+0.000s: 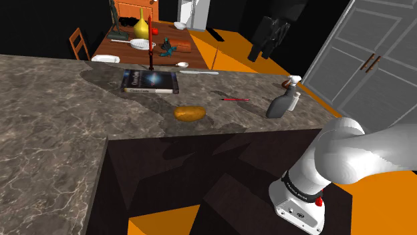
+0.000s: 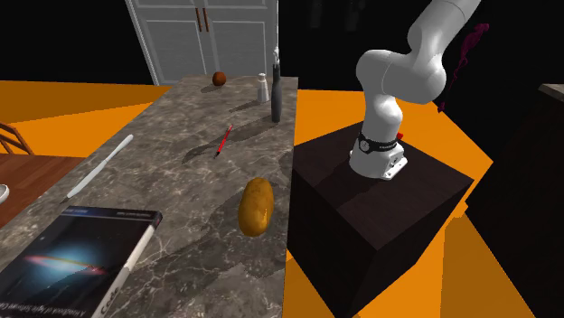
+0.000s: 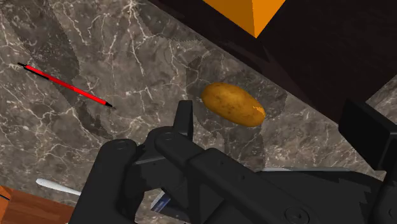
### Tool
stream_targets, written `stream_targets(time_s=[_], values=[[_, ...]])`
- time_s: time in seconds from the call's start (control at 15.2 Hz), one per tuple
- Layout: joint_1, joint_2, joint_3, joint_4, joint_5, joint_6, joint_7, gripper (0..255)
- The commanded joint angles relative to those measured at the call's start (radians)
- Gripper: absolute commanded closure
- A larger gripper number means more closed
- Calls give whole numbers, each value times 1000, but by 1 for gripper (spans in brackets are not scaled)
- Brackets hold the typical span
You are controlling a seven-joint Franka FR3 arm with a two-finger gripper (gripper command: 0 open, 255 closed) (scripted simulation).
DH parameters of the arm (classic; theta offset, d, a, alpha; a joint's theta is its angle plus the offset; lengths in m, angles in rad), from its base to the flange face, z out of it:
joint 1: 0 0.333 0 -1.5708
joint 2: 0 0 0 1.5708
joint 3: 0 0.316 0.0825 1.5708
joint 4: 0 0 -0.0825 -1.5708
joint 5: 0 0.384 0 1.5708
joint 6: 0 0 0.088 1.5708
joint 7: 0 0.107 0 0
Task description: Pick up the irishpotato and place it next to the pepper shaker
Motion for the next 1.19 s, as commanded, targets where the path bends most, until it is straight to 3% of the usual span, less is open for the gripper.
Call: stream_targets(time_s=[0.0,0.53,1.12], values=[[0,0,0,0,0,0,0,0],[72,185,-33,-92,-48,255,-263,0],[142,467,-50,-95,-88,523,-534,0]])
